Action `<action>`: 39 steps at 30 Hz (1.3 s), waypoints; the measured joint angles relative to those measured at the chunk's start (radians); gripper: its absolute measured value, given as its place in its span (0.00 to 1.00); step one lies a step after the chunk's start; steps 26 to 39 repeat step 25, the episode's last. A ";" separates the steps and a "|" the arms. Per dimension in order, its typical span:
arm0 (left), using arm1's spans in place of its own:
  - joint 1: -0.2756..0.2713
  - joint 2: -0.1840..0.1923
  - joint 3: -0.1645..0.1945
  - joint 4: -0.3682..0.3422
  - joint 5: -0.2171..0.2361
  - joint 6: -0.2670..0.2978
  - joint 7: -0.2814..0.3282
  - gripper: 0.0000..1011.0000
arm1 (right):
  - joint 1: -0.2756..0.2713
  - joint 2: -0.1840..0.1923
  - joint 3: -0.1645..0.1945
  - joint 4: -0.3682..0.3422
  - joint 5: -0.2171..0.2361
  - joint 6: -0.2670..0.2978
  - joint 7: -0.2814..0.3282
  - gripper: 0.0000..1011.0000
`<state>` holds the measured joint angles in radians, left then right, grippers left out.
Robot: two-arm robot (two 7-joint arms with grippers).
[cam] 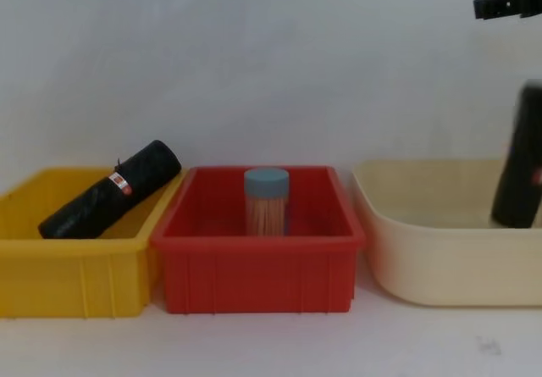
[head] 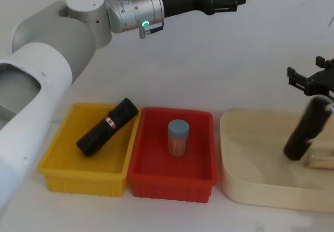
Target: Pick up the garbage bag with the one hand and transfer it to the other hand.
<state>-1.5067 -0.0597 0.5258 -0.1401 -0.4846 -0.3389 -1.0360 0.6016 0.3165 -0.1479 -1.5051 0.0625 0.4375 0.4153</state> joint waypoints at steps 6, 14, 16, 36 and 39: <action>0.000 0.000 0.000 0.000 0.000 0.000 0.000 0.99 | -0.012 0.029 0.002 -0.010 0.047 -0.011 0.085 0.92; 0.000 0.000 0.000 0.000 0.000 0.000 0.000 0.99 | -0.022 0.053 0.002 -0.020 0.090 -0.018 0.158 0.99; 0.000 0.000 0.000 0.000 0.000 0.000 0.000 0.99 | -0.024 0.058 0.002 -0.022 0.098 -0.019 0.173 0.99; 0.000 0.000 0.000 0.000 0.000 0.000 0.000 0.99 | -0.029 0.070 0.003 -0.027 0.121 -0.023 0.209 0.99; 0.000 0.000 0.000 0.000 0.000 0.000 0.000 0.99 | -0.029 0.070 0.003 -0.027 0.121 -0.023 0.209 0.99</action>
